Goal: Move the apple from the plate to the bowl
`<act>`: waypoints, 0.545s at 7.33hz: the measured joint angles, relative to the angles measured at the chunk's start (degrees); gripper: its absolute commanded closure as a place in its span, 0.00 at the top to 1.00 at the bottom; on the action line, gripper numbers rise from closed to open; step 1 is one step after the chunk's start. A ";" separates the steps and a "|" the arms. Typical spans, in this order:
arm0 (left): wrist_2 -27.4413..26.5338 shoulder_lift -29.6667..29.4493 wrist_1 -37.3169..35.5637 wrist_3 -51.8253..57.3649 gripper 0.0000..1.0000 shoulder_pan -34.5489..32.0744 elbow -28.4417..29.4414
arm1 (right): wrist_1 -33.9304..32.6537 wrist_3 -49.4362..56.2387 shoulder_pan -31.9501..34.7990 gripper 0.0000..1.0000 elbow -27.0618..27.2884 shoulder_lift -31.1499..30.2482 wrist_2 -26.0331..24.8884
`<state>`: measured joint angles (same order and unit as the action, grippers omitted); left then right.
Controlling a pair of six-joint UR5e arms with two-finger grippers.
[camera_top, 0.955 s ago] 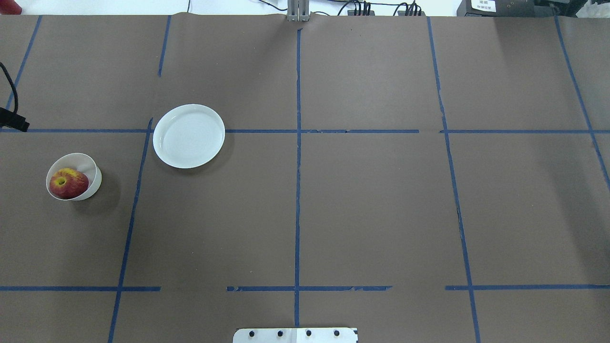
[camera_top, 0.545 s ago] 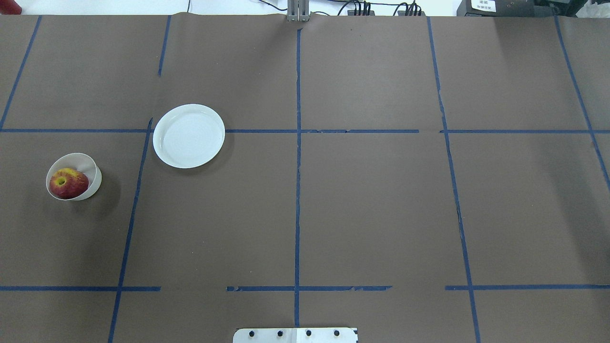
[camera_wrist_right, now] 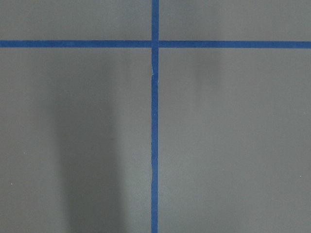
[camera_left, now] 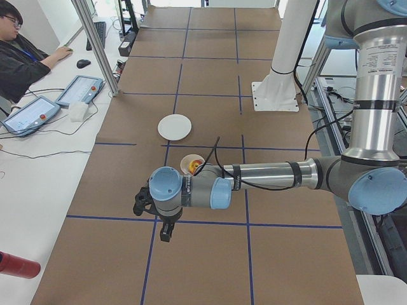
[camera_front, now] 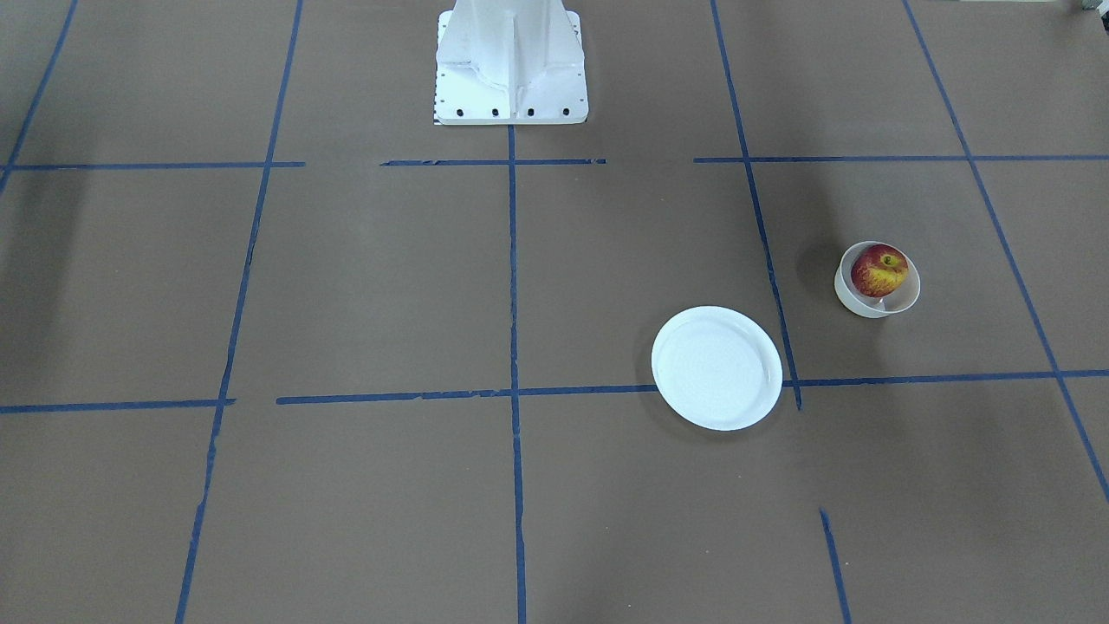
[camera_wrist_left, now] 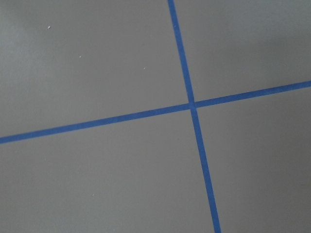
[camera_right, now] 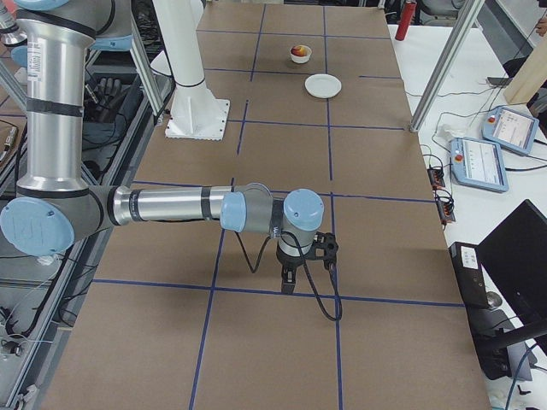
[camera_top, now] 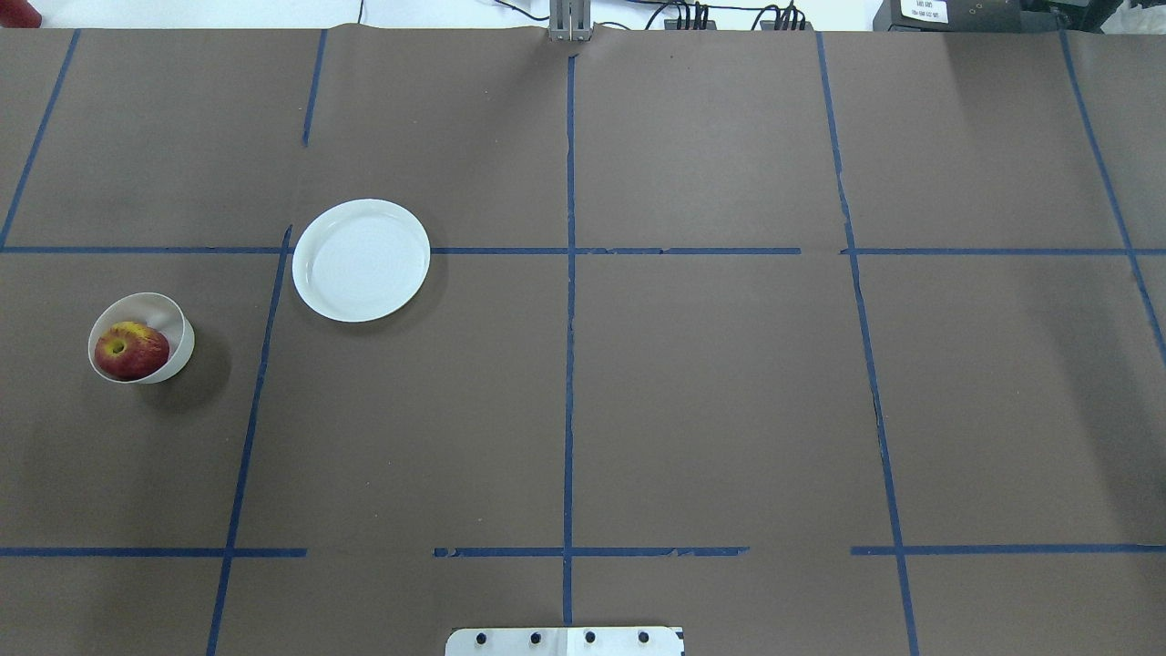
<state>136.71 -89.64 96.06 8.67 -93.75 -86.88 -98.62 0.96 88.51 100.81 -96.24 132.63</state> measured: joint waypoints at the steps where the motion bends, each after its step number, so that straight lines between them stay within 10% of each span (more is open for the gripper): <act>1: -0.13 0.08 -0.78 -2.37 1.00 -0.19 -0.70 | 0.00 0.01 0.00 1.00 0.01 0.00 0.00; 4: -2.96 0.41 -1.02 -10.18 1.00 -0.06 -3.51 | -0.02 0.01 0.00 1.00 0.03 0.00 0.00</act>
<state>133.75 -89.24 95.03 -1.50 -93.80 -90.40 -98.64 0.97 88.51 100.84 -96.24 132.63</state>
